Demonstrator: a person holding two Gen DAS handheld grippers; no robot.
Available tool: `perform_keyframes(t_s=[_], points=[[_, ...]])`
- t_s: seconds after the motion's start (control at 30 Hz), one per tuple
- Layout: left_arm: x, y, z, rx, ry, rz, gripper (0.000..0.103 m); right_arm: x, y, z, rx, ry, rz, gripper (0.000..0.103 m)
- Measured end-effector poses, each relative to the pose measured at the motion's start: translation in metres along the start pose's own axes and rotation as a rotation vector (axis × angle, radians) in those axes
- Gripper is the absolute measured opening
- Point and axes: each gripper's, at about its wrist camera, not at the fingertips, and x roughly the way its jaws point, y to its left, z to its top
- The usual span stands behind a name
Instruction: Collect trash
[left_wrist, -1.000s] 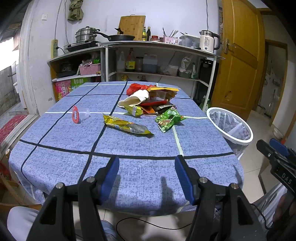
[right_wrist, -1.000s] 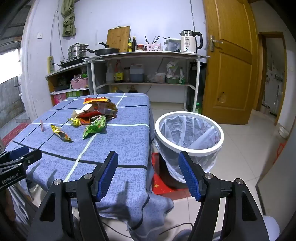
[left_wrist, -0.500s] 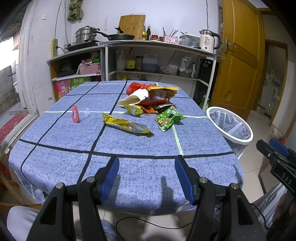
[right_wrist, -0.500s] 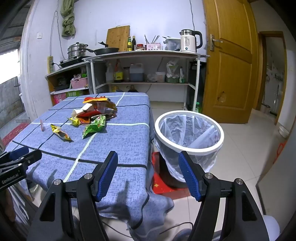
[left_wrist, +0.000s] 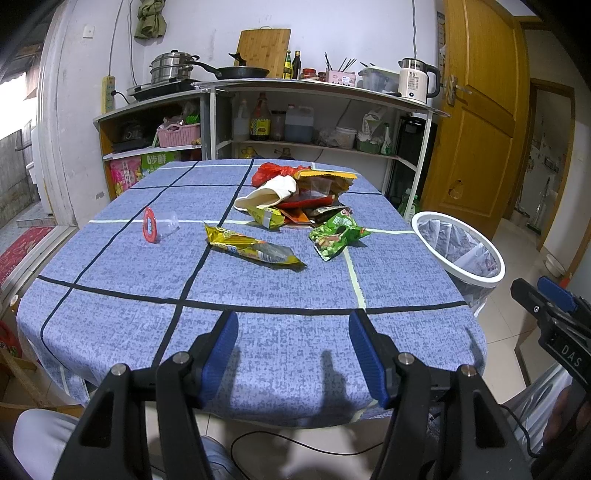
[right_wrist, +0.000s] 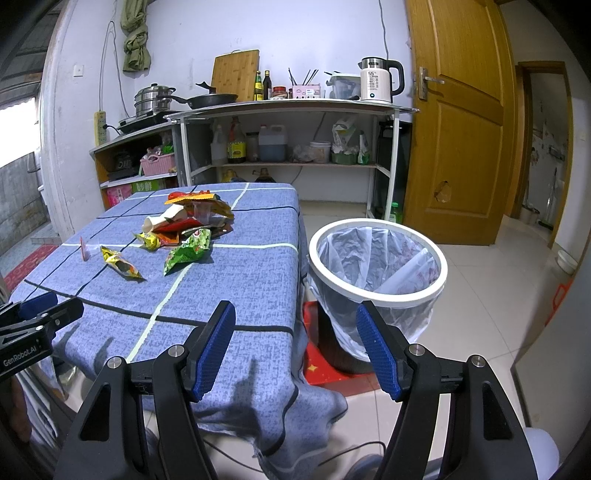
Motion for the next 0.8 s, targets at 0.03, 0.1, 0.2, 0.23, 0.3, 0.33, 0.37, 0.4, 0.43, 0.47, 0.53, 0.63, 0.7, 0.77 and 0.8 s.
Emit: perform_keyframes(t_s=[0.03,0.1,0.2,0.23,0.3,0.33,0.37,0.4,0.43,0.47,0.53,0.63,0.7,0.77,0.8], points=[[0.0,0.0,0.0,0.001,0.0,0.001,0.065,0.0,0.0,0.0,0.0,0.0,-0.001,0.069],[0.0,0.0,0.0,0.0,0.0,0.0,0.065,0.0,0.0,0.0,0.0,0.0,0.001,0.069],[0.0,0.0,0.0,0.0,0.001,0.0,0.065,0.0,0.0,0.0,0.0,0.001,0.001,0.069],[0.0,0.0,0.0,0.0,0.001,0.0,0.065,0.0,0.0,0.0,0.0,0.001,0.0,0.069],[0.0,0.0,0.0,0.001,0.001,0.001,0.065,0.0,0.0,0.0,0.0,0.001,0.0,0.069],[0.0,0.0,0.0,0.0,0.002,0.0,0.065,0.0,0.0,0.0,0.0,0.001,0.001,0.069],[0.0,0.0,0.0,-0.001,0.002,-0.001,0.065,0.0,0.0,0.0,0.0,0.002,0.001,0.069],[0.0,0.0,0.0,0.0,0.002,0.0,0.065,0.0,0.0,0.0,-0.001,0.001,0.0,0.069],[0.0,0.0,0.0,0.0,0.002,0.001,0.065,0.0,0.0,0.0,-0.001,0.001,0.001,0.069],[0.0,0.0,0.0,-0.001,0.002,0.001,0.065,0.0,0.0,0.0,-0.002,0.003,0.002,0.069],[0.0,0.0,0.0,-0.001,0.004,0.001,0.065,0.001,0.001,-0.002,-0.006,0.003,0.002,0.069],[0.002,0.001,0.0,-0.001,0.008,-0.003,0.065,0.004,0.003,-0.003,-0.011,0.009,0.012,0.069],[0.006,0.003,0.002,-0.005,0.019,-0.009,0.065,0.008,0.006,0.0,-0.022,0.016,0.031,0.069],[0.012,0.006,0.005,-0.01,0.031,-0.012,0.065,0.013,0.01,0.005,-0.033,0.022,0.057,0.069],[0.017,0.007,0.007,-0.013,0.038,-0.011,0.065,0.018,0.014,0.008,-0.044,0.028,0.08,0.069]])
